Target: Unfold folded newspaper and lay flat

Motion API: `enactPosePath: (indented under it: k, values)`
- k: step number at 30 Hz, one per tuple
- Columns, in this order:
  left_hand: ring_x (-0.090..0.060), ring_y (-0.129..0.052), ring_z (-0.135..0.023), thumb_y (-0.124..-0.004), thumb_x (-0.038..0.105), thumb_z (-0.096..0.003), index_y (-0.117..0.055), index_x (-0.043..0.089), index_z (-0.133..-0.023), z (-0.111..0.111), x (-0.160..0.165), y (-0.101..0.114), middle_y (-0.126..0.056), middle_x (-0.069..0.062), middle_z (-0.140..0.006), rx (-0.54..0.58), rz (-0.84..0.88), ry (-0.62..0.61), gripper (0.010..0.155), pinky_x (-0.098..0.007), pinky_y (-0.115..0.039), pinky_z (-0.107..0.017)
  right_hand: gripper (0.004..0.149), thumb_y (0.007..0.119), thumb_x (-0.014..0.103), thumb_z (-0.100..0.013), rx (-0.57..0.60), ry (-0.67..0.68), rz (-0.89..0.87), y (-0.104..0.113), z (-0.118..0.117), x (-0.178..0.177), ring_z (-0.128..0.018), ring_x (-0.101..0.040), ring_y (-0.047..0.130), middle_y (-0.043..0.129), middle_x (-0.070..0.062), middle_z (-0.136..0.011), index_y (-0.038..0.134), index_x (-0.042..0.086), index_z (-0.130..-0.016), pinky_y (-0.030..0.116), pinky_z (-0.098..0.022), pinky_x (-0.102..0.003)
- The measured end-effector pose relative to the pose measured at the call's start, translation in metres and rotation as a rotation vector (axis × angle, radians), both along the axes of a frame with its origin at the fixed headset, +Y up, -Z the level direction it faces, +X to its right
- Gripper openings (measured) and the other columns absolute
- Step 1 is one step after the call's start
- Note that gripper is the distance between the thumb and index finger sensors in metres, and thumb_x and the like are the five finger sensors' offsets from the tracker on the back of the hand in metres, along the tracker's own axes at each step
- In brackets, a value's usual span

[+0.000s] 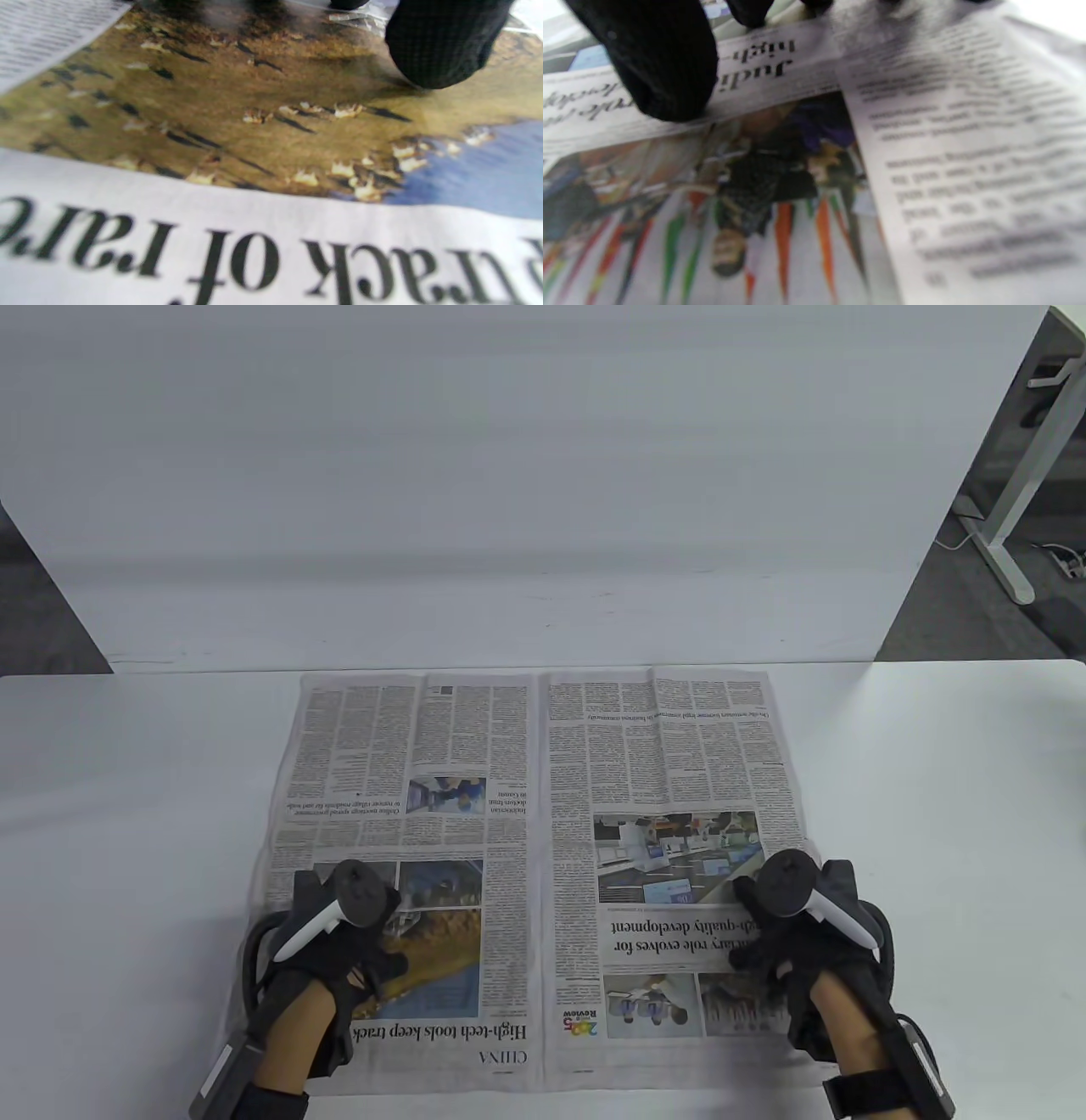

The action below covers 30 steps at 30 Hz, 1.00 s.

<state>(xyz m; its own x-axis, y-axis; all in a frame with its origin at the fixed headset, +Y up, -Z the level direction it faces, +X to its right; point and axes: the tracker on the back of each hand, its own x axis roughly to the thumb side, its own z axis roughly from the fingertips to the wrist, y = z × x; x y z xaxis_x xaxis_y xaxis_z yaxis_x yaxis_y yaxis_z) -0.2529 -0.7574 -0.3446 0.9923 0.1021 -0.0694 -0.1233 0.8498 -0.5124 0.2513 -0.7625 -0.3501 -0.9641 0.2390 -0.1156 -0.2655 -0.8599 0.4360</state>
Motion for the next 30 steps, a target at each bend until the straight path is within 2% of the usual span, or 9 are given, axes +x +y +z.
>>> enactPosePath:
  k: [5,8,12,14,19,22,26,27,30]
  values:
    - [-0.064,-0.019,-0.103,-0.082,0.053,-0.0459,-0.035,0.042,-0.109,-0.006,0.000,0.001,-0.015,-0.010,-0.119,0.017,0.015,0.005,0.080,-0.076,-0.037,-0.074,0.085,0.091,0.048,-0.042,0.003,0.001,0.005,0.000,-0.003,0.002,-0.103,-0.059,0.020,0.025,-0.015,-0.120,0.043,0.028,-0.110,0.035,-0.065,-0.080]
    - [-0.064,-0.023,-0.105,-0.083,0.052,-0.0451,-0.038,0.038,-0.110,-0.001,0.002,0.010,-0.020,-0.011,-0.120,0.063,0.042,-0.008,0.080,-0.077,-0.036,-0.073,0.082,0.089,0.045,-0.043,0.058,0.009,0.050,0.008,0.005,-0.008,-0.102,-0.061,0.021,0.028,-0.014,-0.120,0.044,0.026,-0.109,0.034,-0.065,-0.080]
    - [-0.064,-0.021,-0.105,-0.082,0.056,-0.0444,-0.032,0.037,-0.111,0.016,0.037,0.031,-0.017,-0.012,-0.120,0.142,0.001,-0.135,0.085,-0.077,-0.035,-0.073,0.083,0.086,0.047,-0.044,0.213,0.161,0.057,0.033,0.031,-0.065,-0.103,-0.061,0.020,0.026,-0.015,-0.121,0.041,0.027,-0.110,0.034,-0.065,-0.080]
    - [-0.064,-0.020,-0.105,-0.080,0.059,-0.0437,-0.029,0.038,-0.111,0.025,0.065,0.031,-0.015,-0.012,-0.120,0.151,-0.010,-0.235,0.088,-0.077,-0.035,-0.073,0.083,0.083,0.050,-0.045,0.203,0.252,0.041,0.036,0.043,-0.105,-0.104,-0.061,0.018,0.023,-0.017,-0.121,0.039,0.026,-0.111,0.033,-0.066,-0.081]
    - [-0.064,-0.018,-0.104,-0.078,0.065,-0.0418,-0.022,0.037,-0.110,0.044,0.120,0.016,-0.010,-0.012,-0.119,0.096,-0.057,-0.411,0.093,-0.078,-0.034,-0.073,0.088,0.080,0.056,-0.043,0.164,0.434,0.101,0.023,0.063,-0.173,-0.104,-0.060,0.016,0.020,-0.017,-0.121,0.033,0.025,-0.111,0.034,-0.066,-0.081]
    - [-0.065,-0.016,-0.103,-0.077,0.068,-0.0405,-0.019,0.035,-0.110,0.049,0.135,0.006,-0.006,-0.012,-0.118,0.044,-0.052,-0.442,0.097,-0.079,-0.034,-0.072,0.092,0.079,0.061,-0.041,0.121,0.487,0.085,0.008,0.068,-0.191,-0.103,-0.061,0.016,0.019,-0.017,-0.121,0.030,0.024,-0.111,0.036,-0.065,-0.082]
    - [-0.064,-0.008,-0.100,-0.077,0.070,-0.0386,-0.011,0.035,-0.107,0.052,0.144,-0.013,0.002,-0.011,-0.114,-0.052,-0.076,-0.464,0.101,-0.081,-0.030,-0.070,0.098,0.080,0.065,-0.039,0.037,0.512,0.098,-0.009,0.066,-0.194,-0.101,-0.063,0.017,0.015,-0.017,-0.119,0.027,0.023,-0.111,0.036,-0.059,-0.087]
    - [-0.064,-0.009,-0.101,-0.076,0.071,-0.0387,-0.011,0.035,-0.108,0.052,0.142,-0.011,0.000,-0.011,-0.115,-0.023,-0.083,-0.466,0.101,-0.081,-0.031,-0.071,0.099,0.078,0.068,-0.039,0.027,0.515,0.125,-0.009,0.066,-0.191,-0.100,-0.062,0.015,0.013,-0.015,-0.119,0.024,0.026,-0.110,0.037,-0.057,-0.088]
    - [-0.061,-0.008,-0.102,-0.078,0.071,-0.0382,-0.012,0.038,-0.108,0.051,0.137,-0.013,0.001,-0.007,-0.115,-0.038,-0.072,-0.459,0.101,-0.081,-0.030,-0.071,0.101,0.082,0.069,-0.037,0.002,0.495,0.086,-0.011,0.063,-0.186,-0.098,-0.064,0.014,0.011,-0.016,-0.118,0.024,0.029,-0.110,0.038,-0.051,-0.091]
